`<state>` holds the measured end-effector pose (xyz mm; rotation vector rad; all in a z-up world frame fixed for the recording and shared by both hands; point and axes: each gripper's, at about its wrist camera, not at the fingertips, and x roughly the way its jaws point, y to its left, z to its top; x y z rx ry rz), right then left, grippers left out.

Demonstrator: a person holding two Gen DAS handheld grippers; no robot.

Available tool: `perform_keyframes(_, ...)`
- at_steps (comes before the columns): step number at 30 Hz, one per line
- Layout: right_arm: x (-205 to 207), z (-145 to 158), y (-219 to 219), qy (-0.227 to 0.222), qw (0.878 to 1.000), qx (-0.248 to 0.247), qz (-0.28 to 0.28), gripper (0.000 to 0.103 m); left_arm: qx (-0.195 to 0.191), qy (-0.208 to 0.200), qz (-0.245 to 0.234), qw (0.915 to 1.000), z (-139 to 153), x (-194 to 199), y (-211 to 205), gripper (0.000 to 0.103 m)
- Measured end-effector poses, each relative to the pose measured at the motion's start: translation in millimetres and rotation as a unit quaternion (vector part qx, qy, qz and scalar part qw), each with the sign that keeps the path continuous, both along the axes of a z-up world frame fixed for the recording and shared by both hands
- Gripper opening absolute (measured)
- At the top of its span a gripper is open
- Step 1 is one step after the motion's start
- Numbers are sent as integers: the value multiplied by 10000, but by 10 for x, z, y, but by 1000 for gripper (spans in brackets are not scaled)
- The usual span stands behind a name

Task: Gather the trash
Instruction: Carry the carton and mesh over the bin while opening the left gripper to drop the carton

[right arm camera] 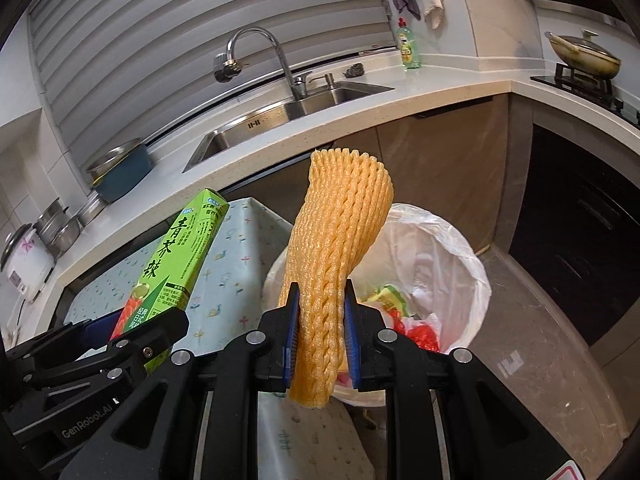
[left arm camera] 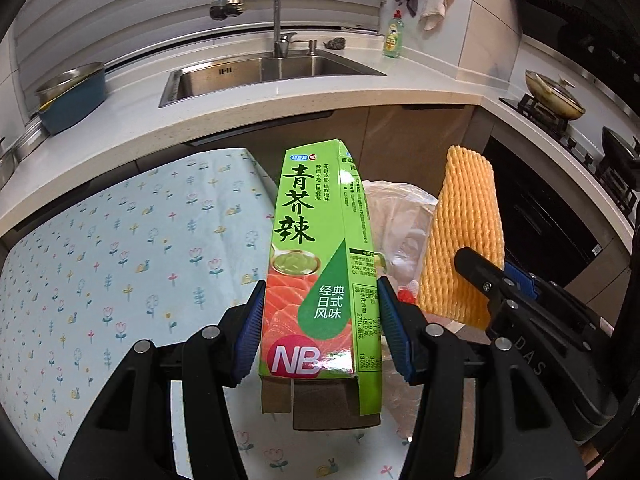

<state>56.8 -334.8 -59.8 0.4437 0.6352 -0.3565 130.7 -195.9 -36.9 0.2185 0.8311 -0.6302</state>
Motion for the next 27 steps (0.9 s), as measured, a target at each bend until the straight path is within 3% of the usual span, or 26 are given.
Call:
perform_keyframes(14,-112,-161,-468,134,9990,19,-425,19,22,44,-347,9994,-74,127,-596,52)
perform_keyframes(19,-26,-135,-458,112,9992,-34,-372,19,4,-75,-199,9998,-27,187,-608,66)
perform_keyframes(27,96,-77,-362,111,9996,-171,-208,19,-42,-37,-15,10000,-6,288,-443,66)
